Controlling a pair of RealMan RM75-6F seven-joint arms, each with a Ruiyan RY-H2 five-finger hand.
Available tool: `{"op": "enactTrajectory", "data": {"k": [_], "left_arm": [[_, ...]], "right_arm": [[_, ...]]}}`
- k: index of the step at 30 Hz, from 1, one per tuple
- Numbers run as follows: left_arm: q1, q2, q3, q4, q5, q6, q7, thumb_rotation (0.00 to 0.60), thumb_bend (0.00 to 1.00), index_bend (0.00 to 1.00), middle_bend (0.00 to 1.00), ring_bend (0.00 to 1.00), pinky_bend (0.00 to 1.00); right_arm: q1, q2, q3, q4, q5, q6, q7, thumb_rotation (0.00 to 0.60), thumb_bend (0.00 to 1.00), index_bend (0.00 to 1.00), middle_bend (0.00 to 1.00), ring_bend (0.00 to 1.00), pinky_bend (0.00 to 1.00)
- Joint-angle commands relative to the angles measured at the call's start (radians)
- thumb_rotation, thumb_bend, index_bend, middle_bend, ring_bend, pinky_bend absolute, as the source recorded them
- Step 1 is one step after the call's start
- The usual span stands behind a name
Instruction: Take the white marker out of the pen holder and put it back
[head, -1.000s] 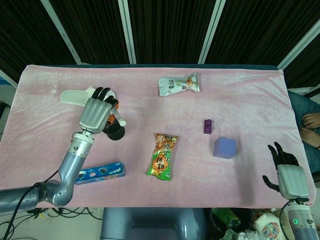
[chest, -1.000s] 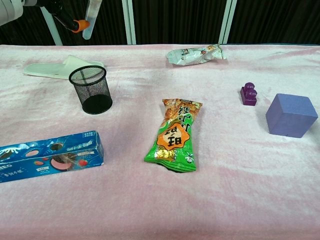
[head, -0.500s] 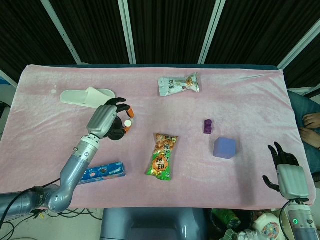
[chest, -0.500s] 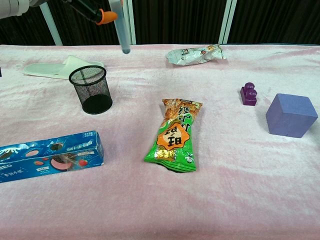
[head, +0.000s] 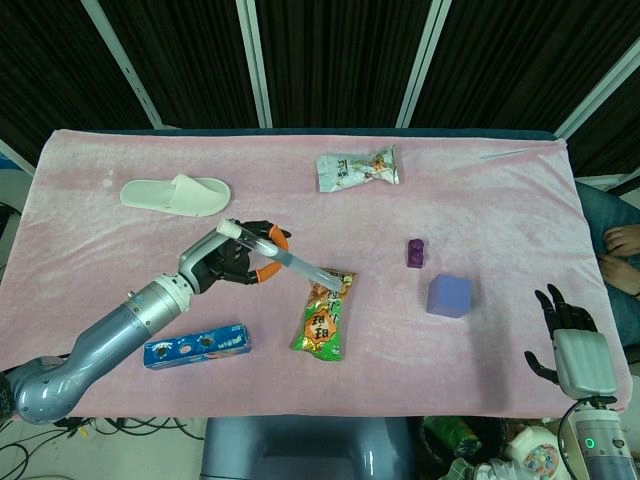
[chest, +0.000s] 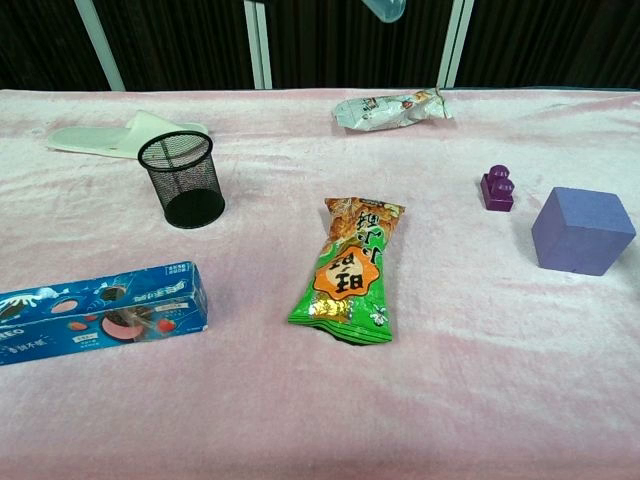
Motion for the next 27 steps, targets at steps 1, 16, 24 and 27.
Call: {"op": "enactTrajectory", "data": {"k": [1,16,24,27], "left_arm": [[0.014,-0.052,0.115,0.117,0.206,0.226,0.298,0.6,0.47,0.64,0.49,0.15,0.17],[-0.118,-0.399,0.374,0.58,0.692,0.787,0.997,0.6,0.47,0.65,0.5,0.16,0.17],[-0.139,-0.406,0.367,0.518,0.737,0.881,0.893,0.6,0.47,0.67,0.51,0.17,0.19],[-0.112,-0.362,0.326,0.284,0.609,0.855,0.75,0.6,0.47,0.67,0.52,0.17,0.19]], "right_arm": [[0.0,-0.001,0.0,-0.001,0.001,0.0,-0.002,0.6,0.17,0.01,0.02,0.17,0.17],[-0.001,0.002,0.003,-0.003,0.007,0.001,0.003,0.6,0.18,0.01,0.02,0.17,0.17],[-0.001,0.005,0.003,-0.002,0.008,-0.002,0.01,0.6,0.17,0.01,0.02,0.17,0.17],[-0.002,0.006,0.002,-0.003,0.008,-0.002,0.01,0.6,0.17,0.01,0.02,0.17,0.17]]}}
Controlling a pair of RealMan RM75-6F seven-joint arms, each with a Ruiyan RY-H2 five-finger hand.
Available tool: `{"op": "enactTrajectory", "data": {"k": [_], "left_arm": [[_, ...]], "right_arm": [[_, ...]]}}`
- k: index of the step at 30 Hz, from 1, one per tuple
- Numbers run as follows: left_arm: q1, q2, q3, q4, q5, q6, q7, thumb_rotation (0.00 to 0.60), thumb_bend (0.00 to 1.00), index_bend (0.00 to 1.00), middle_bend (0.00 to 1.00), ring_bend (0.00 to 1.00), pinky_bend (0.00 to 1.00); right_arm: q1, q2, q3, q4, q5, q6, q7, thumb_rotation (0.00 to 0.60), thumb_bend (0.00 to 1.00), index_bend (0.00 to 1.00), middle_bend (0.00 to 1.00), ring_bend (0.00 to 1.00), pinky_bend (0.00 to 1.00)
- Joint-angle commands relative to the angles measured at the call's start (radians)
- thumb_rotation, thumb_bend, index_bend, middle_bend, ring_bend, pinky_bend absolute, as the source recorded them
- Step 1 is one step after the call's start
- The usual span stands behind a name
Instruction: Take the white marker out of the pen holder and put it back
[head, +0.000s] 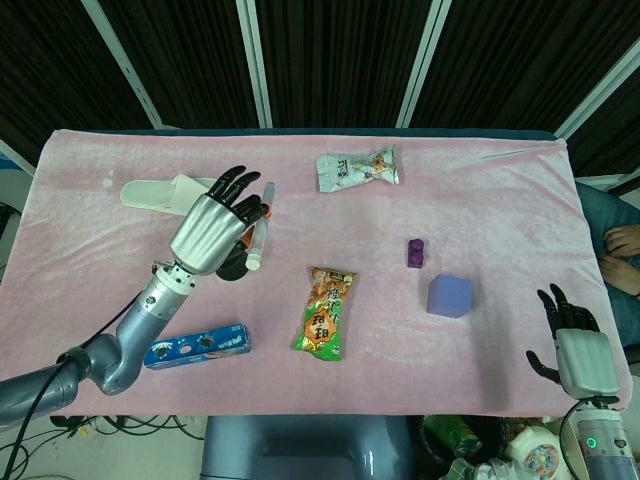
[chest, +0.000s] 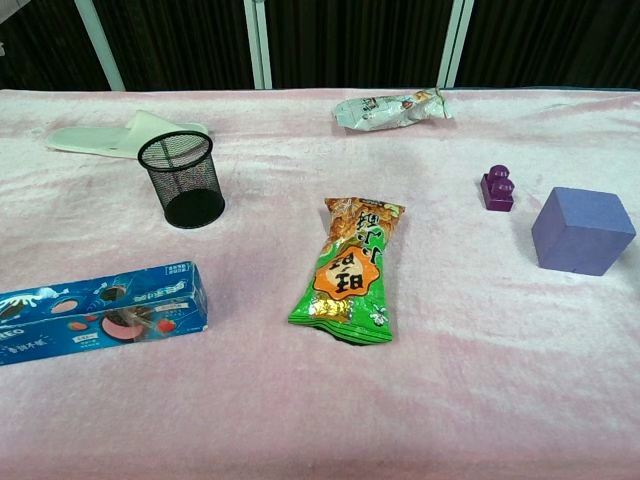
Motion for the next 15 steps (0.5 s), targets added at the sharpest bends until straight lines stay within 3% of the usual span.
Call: {"op": "enactTrajectory", "data": {"k": [1,5,9,12,15], "left_arm": [[0.033,0.068,-0.059,-0.38,-0.213,-0.045,-0.254,0.6,0.47,0.67,0.52,0.17,0.19],[0.091,0.273,-0.13,-0.726,-0.413,-0.178,-0.519,0.6,0.47,0.67,0.52,0.17,0.19],[0.168,0.498,-0.216,-0.894,-0.482,-0.306,-0.832,0.6,0.47,0.67,0.52,0.17,0.2],[0.243,0.632,-0.289,-0.917,-0.427,-0.388,-1.118,0.6,0.47,0.66,0.52,0.17,0.22],[0.343,0.73,-0.334,-0.893,-0.279,-0.397,-1.402,0.6,0.47,0.66,0.52,0.17,0.22]], "right_arm": [[0.0,0.0,-0.001,0.0,-0.001,0.001,-0.001,0.6,0.17,0.01,0.02,0.17,0.17],[-0.001,-0.001,-0.003,-0.001,-0.004,0.002,-0.005,0.6,0.17,0.01,0.02,0.17,0.17],[-0.002,-0.002,-0.003,-0.001,-0.004,0.003,-0.008,0.6,0.17,0.01,0.02,0.17,0.17],[-0.001,-0.003,-0.003,-0.002,-0.003,0.003,-0.012,0.6,0.17,0.01,0.02,0.17,0.17],[0.0,-0.005,-0.003,-0.002,-0.003,0.003,-0.017,0.6,0.17,0.01,0.02,0.17,0.17]]}}
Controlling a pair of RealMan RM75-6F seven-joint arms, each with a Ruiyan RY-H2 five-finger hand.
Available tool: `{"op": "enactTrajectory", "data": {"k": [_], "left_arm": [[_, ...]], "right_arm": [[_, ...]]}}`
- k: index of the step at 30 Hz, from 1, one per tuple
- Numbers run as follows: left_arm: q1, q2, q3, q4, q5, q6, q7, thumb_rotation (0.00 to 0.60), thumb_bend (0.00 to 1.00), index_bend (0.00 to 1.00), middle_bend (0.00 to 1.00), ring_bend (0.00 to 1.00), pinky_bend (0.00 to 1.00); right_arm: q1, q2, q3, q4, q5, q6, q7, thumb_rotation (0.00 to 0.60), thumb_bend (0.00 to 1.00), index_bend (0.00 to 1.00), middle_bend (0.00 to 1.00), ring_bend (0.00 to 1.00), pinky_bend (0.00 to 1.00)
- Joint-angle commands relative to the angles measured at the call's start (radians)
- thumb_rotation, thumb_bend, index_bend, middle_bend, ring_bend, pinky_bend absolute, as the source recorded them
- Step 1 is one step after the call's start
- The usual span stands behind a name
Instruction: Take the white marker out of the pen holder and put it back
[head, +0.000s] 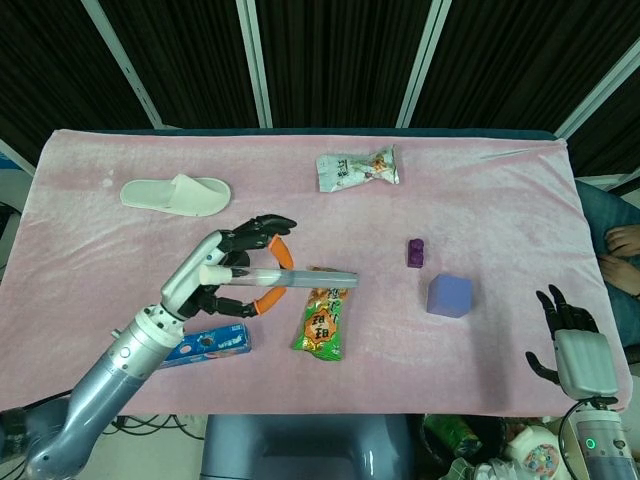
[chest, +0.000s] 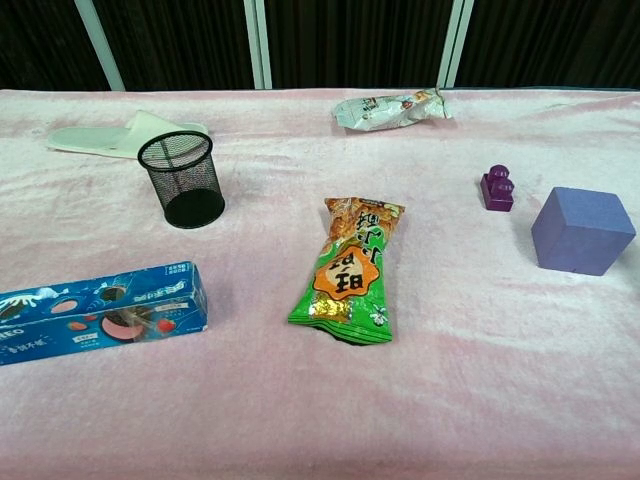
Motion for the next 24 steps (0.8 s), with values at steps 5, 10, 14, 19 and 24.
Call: {"op": "enactTrajectory", "data": {"k": [5,10,14,19,24], "left_arm": [[0.27,0.35,-0.113,0.048,0.249,-0.078,-0.737,0.6,0.47,0.67,0.52,0.17,0.22],[0.247,0.27,-0.016,0.184,0.291,-0.053,-0.645,0.6,0.47,0.68,0.53,0.17,0.22],[0.198,0.131,0.042,0.31,0.291,-0.016,-0.257,0.6,0.47,0.68,0.53,0.17,0.22],[0.144,-0.112,0.094,0.477,0.283,0.102,0.256,0.6,0.47,0.68,0.53,0.17,0.22],[0.087,-0.235,0.134,0.659,0.343,0.159,0.55,0.6,0.47,0.68,0.53,0.17,0.22]], "right_arm": [[0.0,-0.004,0.0,-0.004,0.0,0.002,-0.01,0.6,0.17,0.01,0.02,0.17,0.17],[0.0,-0.006,-0.001,-0.005,0.001,0.004,-0.02,0.6,0.17,0.01,0.02,0.17,0.17],[-0.001,-0.006,0.0,-0.006,0.003,0.005,-0.021,0.6,0.17,0.01,0.02,0.17,0.17],[-0.001,-0.004,0.001,-0.006,0.006,0.005,-0.015,0.6,0.17,0.01,0.02,0.17,0.17],[0.0,-0.002,0.003,-0.003,0.01,0.0,-0.009,0.6,0.17,0.01,0.02,0.17,0.17]]}}
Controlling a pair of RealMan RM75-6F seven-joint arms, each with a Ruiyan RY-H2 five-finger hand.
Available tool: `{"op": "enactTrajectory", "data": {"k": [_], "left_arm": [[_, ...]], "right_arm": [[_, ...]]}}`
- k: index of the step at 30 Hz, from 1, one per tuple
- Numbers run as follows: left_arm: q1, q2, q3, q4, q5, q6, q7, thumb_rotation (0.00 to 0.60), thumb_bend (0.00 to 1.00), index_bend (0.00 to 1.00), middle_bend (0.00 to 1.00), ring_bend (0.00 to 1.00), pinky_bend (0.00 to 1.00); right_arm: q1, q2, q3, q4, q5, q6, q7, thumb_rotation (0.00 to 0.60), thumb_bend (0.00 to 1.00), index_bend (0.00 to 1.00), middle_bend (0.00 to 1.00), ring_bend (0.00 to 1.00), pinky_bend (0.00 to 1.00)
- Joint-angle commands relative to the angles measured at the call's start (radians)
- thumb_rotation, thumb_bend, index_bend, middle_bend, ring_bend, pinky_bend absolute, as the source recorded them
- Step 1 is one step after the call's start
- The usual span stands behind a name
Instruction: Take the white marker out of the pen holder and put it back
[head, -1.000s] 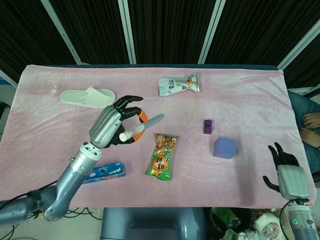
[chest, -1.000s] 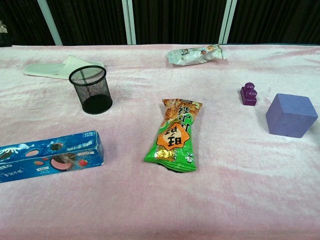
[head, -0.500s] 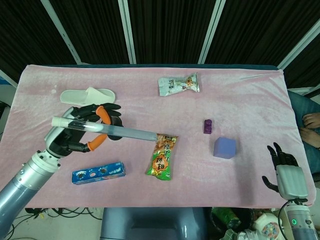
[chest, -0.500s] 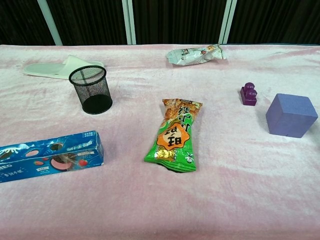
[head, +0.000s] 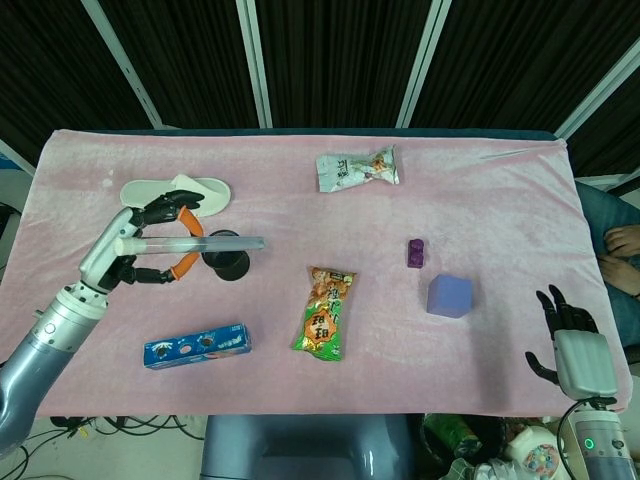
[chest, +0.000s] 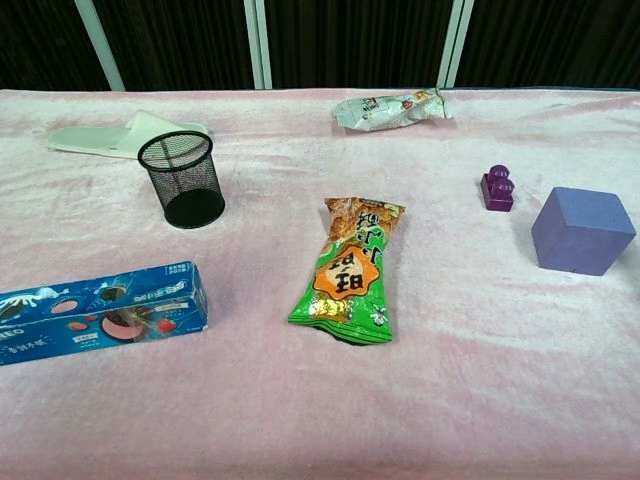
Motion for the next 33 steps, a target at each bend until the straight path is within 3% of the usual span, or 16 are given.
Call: {"op": "enactTrajectory", "data": {"k": [1,7,10,14,17,22,27,29,31,33], "left_arm": [[-0.099,-0.297,0.105,0.351,0.076,0.14,0.661,0.6,0.47,0.68,0.53,0.17,0.22],[-0.165,-0.358,0.143,0.535,0.211,0.216,0.907,0.6,0.47,0.68,0.53,0.17,0.22],[-0.187,-0.37,0.144,0.565,0.23,0.232,0.983,0.6,0.47,0.68,0.54,0.18,0.22],[-0.201,-0.367,0.134,0.51,0.201,0.245,0.992,0.6,0.47,0.68,0.55,0.18,0.22],[-0.202,-0.341,0.118,0.406,0.147,0.236,0.948,0.6,0.47,0.69,0.55,0.18,0.22],[-0.185,-0.244,0.063,0.08,-0.07,0.154,0.761,0.6,0.47,0.69,0.55,0.18,0.22],[-0.154,-0.052,-0.027,-0.244,-0.31,0.028,0.479,0.6,0.47,0.69,0.55,0.18,0.22],[-0.138,0.03,-0.075,-0.334,-0.392,-0.046,0.292,0.6,0.47,0.68,0.55,0.18,0.22],[-0.102,0.142,-0.158,-0.414,-0.455,-0.162,-0.012,0.6,0.47,0.68,0.54,0.18,0.22],[-0.074,0.186,-0.237,-0.43,-0.464,-0.231,-0.264,0.6,0.47,0.67,0.54,0.18,0.23]], "right_arm": [[0.001,0.001,0.001,0.001,0.002,-0.003,0.002,0.6,0.17,0.01,0.02,0.17,0.16],[0.002,0.002,0.001,0.0,0.005,-0.005,0.004,0.6,0.18,0.01,0.02,0.17,0.17],[0.002,0.003,0.002,-0.001,0.005,-0.005,0.003,0.6,0.17,0.01,0.02,0.17,0.17],[0.001,0.003,0.001,-0.002,0.007,-0.006,0.003,0.6,0.18,0.01,0.02,0.17,0.17],[0.001,0.004,0.001,-0.003,0.007,-0.005,0.002,0.6,0.18,0.01,0.02,0.17,0.17],[0.002,0.004,0.0,-0.003,0.007,-0.007,0.001,0.6,0.17,0.01,0.02,0.17,0.17],[0.0,0.004,-0.002,-0.003,0.002,-0.003,-0.001,0.6,0.17,0.01,0.02,0.17,0.17],[0.0,0.003,-0.002,-0.003,0.001,-0.002,-0.002,0.6,0.17,0.01,0.02,0.17,0.17],[0.0,0.003,-0.003,-0.004,0.0,-0.002,-0.004,0.6,0.18,0.01,0.02,0.17,0.17],[0.001,0.002,-0.004,-0.003,-0.001,-0.002,-0.006,0.6,0.18,0.01,0.02,0.17,0.17]]}}
